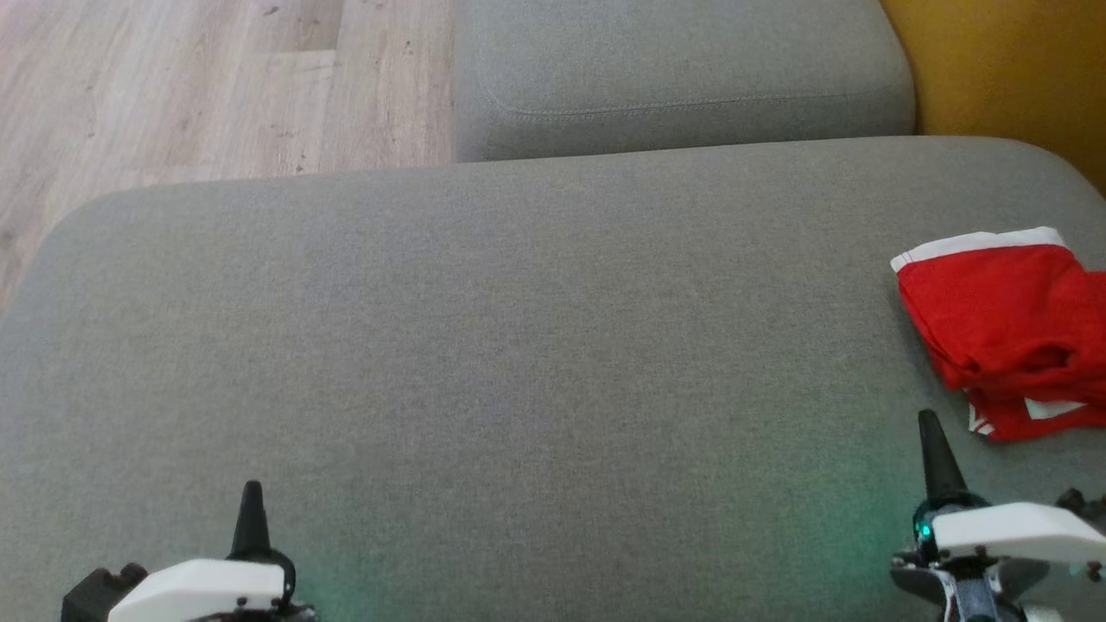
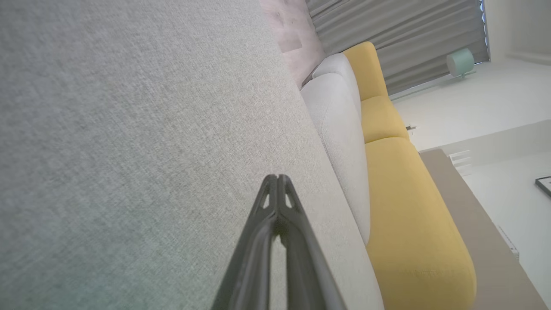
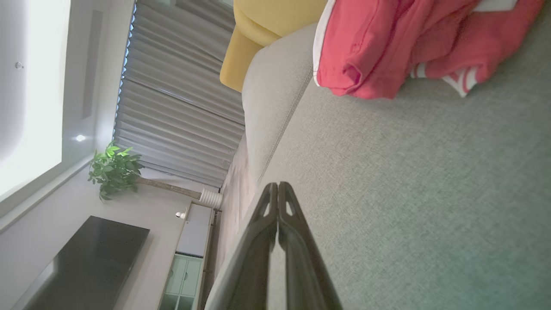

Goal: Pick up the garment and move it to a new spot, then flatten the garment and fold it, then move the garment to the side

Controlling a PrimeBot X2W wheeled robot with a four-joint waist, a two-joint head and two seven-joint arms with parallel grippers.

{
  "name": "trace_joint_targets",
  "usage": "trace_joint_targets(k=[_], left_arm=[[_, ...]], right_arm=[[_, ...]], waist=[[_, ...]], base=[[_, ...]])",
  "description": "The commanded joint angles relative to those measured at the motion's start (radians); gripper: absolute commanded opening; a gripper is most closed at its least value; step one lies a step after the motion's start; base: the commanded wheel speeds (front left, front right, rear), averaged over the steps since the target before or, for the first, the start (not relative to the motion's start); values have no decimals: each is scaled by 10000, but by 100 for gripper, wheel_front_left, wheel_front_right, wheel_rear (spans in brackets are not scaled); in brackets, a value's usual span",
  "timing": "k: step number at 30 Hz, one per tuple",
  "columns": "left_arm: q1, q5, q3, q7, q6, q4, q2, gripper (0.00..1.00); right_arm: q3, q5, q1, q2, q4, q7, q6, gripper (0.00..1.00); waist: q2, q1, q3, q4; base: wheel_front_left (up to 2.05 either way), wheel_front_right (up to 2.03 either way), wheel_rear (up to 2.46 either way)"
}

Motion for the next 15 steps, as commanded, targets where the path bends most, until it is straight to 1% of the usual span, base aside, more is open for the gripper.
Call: trace_joint_targets(k=[1,5,15], left_arm=[[-631,-199,473,83,-131,-283,-40,0],[-697,-424,626,168,-230,-282,-104,0],[-939,-1247,1188,480,-592,-276,-339,0]], right_arm=[[59,330,-643,-180,-328,52,50,0],[15,690,-707,-180,-323,88,52,0],[-145,2008,-942,-181,-304,222,57,0]], waist=[[0,-1,12,-4],[0,-1,38,-10],[0,-1,133,-35]], base=[[0,0,0],[0,0,0],[0,0,0]])
